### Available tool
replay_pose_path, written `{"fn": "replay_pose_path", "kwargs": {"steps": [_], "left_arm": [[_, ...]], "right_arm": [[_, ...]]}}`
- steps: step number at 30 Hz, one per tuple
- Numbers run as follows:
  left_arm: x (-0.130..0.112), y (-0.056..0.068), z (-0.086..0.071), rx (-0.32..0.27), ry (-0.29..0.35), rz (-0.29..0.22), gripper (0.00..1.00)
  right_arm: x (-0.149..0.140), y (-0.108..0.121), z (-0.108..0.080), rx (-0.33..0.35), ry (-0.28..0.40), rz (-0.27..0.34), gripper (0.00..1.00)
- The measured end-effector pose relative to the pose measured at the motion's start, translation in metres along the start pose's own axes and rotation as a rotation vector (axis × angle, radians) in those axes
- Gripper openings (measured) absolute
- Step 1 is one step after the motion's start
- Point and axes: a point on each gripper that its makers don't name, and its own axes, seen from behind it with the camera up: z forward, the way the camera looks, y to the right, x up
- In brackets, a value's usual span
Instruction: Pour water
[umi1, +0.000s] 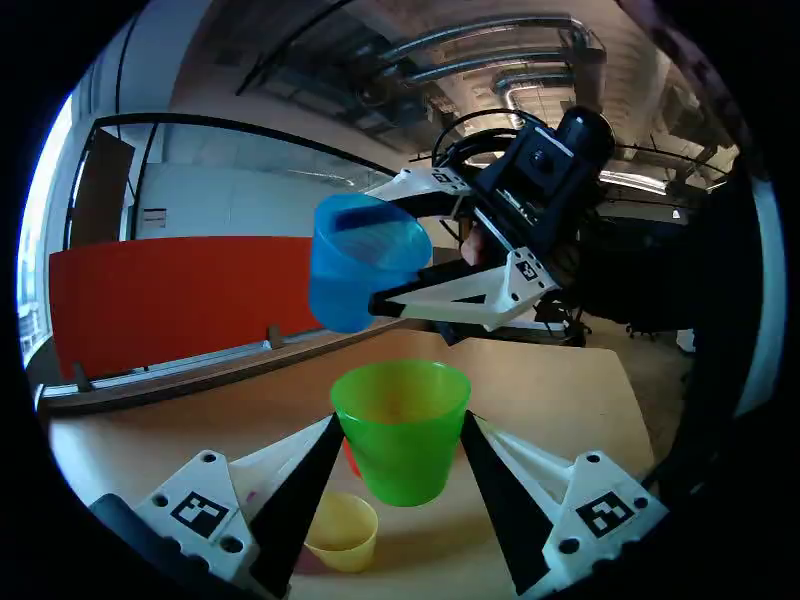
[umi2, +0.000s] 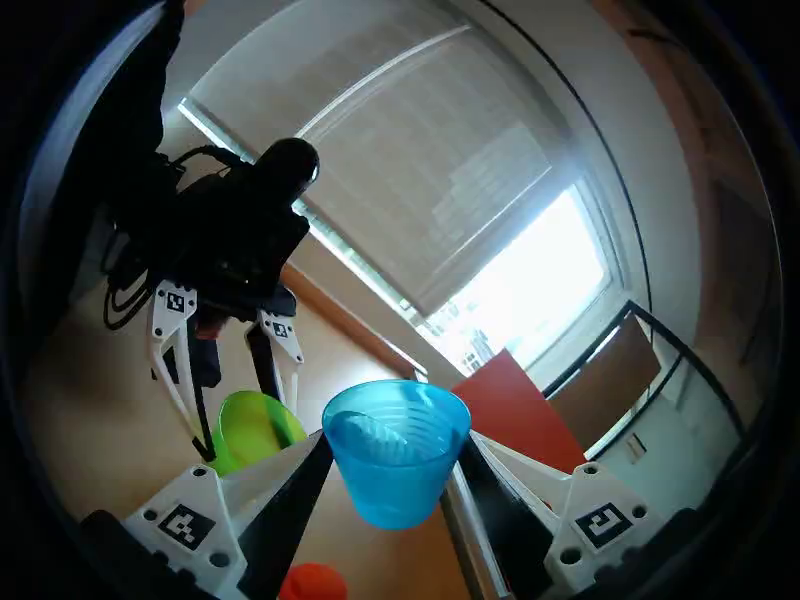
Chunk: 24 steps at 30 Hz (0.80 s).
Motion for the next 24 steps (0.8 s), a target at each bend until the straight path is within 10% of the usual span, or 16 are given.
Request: {"fn": "replay_pose_path", "kwargs": {"steps": [24], "left_arm": [[0.0079, 0.0006, 0.0019, 0.002, 0.028, -0.011, 0.84]], "right_arm": [[0.0026, 0.0056, -0.0004, -0.001, -0.011, -0.087, 0.89]]}}
